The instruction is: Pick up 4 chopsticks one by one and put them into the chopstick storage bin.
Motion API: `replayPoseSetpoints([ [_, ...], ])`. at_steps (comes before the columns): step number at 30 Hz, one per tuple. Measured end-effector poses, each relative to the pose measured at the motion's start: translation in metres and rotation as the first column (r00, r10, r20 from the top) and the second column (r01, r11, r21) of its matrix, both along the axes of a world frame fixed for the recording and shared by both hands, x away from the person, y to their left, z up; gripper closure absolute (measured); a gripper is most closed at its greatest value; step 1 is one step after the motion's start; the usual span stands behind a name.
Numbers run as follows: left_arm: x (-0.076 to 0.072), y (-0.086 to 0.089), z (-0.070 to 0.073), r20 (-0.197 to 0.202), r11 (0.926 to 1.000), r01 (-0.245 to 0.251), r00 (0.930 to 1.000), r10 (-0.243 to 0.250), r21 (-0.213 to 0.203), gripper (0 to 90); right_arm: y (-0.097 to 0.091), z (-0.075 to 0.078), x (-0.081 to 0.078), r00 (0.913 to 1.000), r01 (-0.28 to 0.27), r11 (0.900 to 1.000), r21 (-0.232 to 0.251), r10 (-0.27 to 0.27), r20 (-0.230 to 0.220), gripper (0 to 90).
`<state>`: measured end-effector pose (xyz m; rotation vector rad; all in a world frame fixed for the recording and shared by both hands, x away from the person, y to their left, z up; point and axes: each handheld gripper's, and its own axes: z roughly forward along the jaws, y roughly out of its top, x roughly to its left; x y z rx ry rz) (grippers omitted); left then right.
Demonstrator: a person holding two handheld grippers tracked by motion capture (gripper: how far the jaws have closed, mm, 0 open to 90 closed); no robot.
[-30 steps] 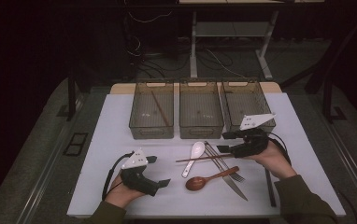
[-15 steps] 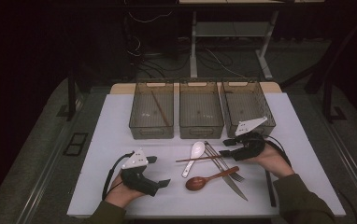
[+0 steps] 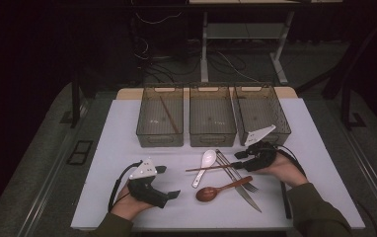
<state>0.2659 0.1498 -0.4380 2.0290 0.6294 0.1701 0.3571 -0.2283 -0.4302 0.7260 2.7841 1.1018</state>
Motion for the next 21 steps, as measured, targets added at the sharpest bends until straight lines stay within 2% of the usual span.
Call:
replayPoseSetpoints([
  [3,0.000,0.000,0.000,0.000,1.0000,0.000,1.0000,0.000,0.000,2.9,-0.002,-0.002,0.001,1.0000,-0.002,0.9999,-0.014,0.002,0.000,60.1],
  [10,0.000,0.000,0.000,-0.001,1.0000,0.001,1.0000,-0.001,0.001,2.9,-0.004,-0.007,0.002,0.9999,-0.011,0.9995,-0.031,0.011,-0.005,61.5],
  [15,0.000,0.000,0.000,-0.002,1.0000,0.000,1.0000,0.000,0.002,2.9,-0.003,-0.011,0.004,0.9983,-0.058,0.9967,-0.058,0.058,0.009,63.5],
  [21,0.000,0.000,0.000,-0.001,1.0000,0.001,1.0000,-0.001,0.002,2.9,-0.002,-0.011,0.003,0.9973,-0.072,0.9949,-0.070,0.073,0.005,67.1],
])
